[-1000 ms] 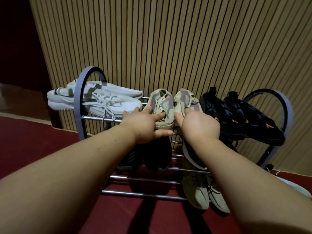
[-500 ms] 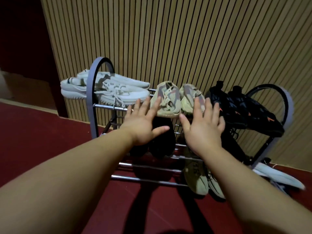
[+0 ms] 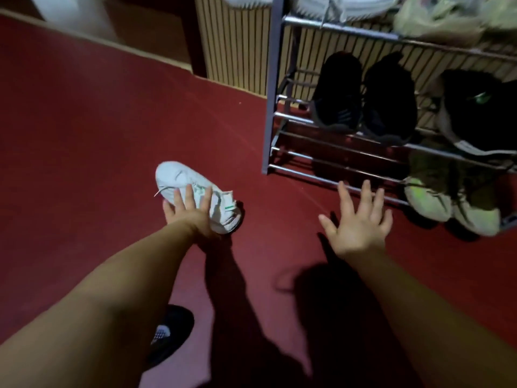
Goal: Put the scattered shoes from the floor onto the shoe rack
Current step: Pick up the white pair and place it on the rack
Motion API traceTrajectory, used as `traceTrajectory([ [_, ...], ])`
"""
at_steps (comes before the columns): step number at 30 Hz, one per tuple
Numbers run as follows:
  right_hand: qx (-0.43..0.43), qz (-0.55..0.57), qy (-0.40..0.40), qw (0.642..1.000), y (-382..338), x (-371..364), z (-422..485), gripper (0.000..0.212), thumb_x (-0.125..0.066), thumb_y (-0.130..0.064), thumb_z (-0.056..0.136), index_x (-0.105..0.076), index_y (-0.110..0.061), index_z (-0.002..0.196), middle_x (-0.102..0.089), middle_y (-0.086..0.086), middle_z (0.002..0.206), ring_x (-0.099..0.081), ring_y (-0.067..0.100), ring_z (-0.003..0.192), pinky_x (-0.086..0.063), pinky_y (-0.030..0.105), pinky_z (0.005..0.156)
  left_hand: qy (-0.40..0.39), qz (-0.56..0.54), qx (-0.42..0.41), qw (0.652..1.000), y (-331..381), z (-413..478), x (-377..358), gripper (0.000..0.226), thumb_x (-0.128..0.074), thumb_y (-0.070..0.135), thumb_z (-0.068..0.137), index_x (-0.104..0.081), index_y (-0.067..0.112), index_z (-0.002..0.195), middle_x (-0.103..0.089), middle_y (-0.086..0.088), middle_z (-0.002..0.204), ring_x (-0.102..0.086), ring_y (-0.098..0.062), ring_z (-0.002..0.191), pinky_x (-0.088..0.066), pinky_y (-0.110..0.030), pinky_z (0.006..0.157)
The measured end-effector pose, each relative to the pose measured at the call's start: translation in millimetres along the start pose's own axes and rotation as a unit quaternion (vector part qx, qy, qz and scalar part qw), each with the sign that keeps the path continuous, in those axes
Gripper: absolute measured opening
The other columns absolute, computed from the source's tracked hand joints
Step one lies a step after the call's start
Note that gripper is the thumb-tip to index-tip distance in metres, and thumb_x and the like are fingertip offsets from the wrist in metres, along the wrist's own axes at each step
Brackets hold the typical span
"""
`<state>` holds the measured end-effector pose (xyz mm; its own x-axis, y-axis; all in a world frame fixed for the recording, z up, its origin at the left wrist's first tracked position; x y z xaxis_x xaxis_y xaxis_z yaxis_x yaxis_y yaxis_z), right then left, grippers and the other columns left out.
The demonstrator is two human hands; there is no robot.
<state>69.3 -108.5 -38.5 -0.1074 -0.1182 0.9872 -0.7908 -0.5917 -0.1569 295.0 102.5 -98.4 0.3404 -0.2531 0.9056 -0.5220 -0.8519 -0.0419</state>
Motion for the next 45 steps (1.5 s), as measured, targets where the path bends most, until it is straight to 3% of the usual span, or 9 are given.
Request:
traceTrajectory([
  [6,0.044,0.013,0.001,0.999,-29.3,-43.9,-10.3,0.072,-0.047,-0.058,0.078,-0.041,-0.025,0.142,-0.026,0.021,0.152,-0.023,0.043,0.139,-0.022,0.062,0.106,-0.043,-0.156,0.015,0.987,4.6,17.9,-24.3,0.108,-0.058,0.071,0.073,0.019,0.044,0.143,0.027,-0.007,0.154,0.015,-0.043,0.141,-0.005,-0.058,0.114],
  [11,0.059,0.022,-0.083,0.994,-30.3,-71.7,-16.0,0.073,-0.047,-0.052,0.09,-0.008,-0.035,0.15,0.01,0.009,0.158,0.011,0.031,0.145,-0.003,0.052,0.114,0.012,-0.239,0.04,0.97,25.7,34.8,-28.2,0.102,-0.057,0.07,0.074,0.013,0.047,0.144,0.03,-0.013,0.152,0.019,-0.051,0.137,-0.007,-0.06,0.111],
  [15,0.059,0.036,-0.104,0.992,-31.2,-74.3,-19.7,0.073,-0.045,-0.053,0.091,-0.004,-0.036,0.149,0.015,0.007,0.157,0.015,0.029,0.144,-0.003,0.052,0.114,0.041,-0.218,0.0,0.975,34.4,40.6,-34.5,0.062,-0.049,0.055,0.084,-0.027,0.045,0.141,0.023,-0.012,0.154,0.023,-0.049,0.136,-0.005,-0.056,0.112],
  [19,0.083,0.018,-0.084,0.993,-24.2,-68.7,-19.9,0.076,-0.051,-0.05,0.089,-0.008,-0.034,0.15,0.013,0.009,0.158,0.012,0.03,0.145,-0.006,0.052,0.114,0.04,-0.127,-0.198,0.971,51.1,27.0,-52.5,0.077,-0.038,0.071,0.06,-0.045,0.041,0.131,0.011,-0.02,0.156,0.021,-0.044,0.139,0.011,-0.059,0.112],
  [22,0.096,-0.01,-0.074,0.993,-9.9,-59.1,-21.2,0.085,-0.062,-0.047,0.083,-0.012,-0.032,0.15,0.008,0.012,0.158,0.007,0.033,0.145,-0.006,0.05,0.114,-0.035,-0.087,-0.394,0.914,77.7,-9.3,-58.7,0.075,-0.045,0.067,0.055,-0.054,0.043,0.126,0.017,-0.016,0.155,0.024,-0.036,0.14,0.015,-0.05,0.114],
  [27,0.121,-0.082,-0.134,0.98,13.7,-59.2,-33.2,0.099,-0.065,-0.044,0.079,0.006,-0.036,0.148,0.017,0.008,0.157,0.017,0.029,0.144,0.001,0.047,0.115,-0.122,0.062,-0.545,0.827,107.6,-69.7,-69.5,0.082,-0.068,0.035,0.07,-0.03,0.047,0.141,0.04,0.009,0.145,0.024,-0.028,0.142,-0.011,-0.042,0.119],
  [32,0.205,-0.138,-0.224,0.943,13.3,-77.5,-40.5,0.106,-0.069,-0.041,0.075,0.007,-0.033,0.149,0.017,0.002,0.157,0.018,0.026,0.144,0.006,0.053,0.115,-0.135,0.073,-0.484,0.861,103.4,-72.1,-65.1,0.121,-0.071,0.027,0.069,0.029,0.047,0.135,0.046,0.009,0.143,-0.006,-0.019,0.145,-0.028,-0.027,0.11],
  [39,0.253,-0.157,-0.22,0.929,-22.5,-90.2,-16.2,0.103,-0.055,-0.066,0.078,0.01,-0.03,0.149,0.011,0.005,0.159,0.013,0.023,0.146,0.012,0.055,0.111,-0.061,0.07,-0.404,0.91,64.1,-37.1,-42.8,0.101,-0.051,0.049,0.075,0.01,0.017,0.149,-0.014,-0.007,0.158,-0.009,-0.019,0.146,0.001,-0.033,0.117],
  [45,0.253,-0.127,-0.239,0.929,-25.1,-98.6,-10.6,0.1,-0.051,-0.071,0.077,0.001,-0.027,0.151,-0.019,0.004,0.154,-0.022,0.022,0.14,-0.013,0.047,0.113,-0.02,0.043,-0.209,0.977,31.5,-13.8,-39.2,0.101,-0.052,0.061,0.082,0.01,0.019,0.15,-0.011,-0.008,0.157,0.002,-0.029,0.146,0.002,-0.046,0.117],
])
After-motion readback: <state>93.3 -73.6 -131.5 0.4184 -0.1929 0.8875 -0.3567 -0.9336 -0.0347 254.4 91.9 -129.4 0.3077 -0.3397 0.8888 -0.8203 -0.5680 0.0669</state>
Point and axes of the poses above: each hand's wrist, its own z-axis towards the middle knuckle, its own x-axis out of the back of the hand, y = z × x, the point moved 7 cm from there along z, towards the middle knuckle
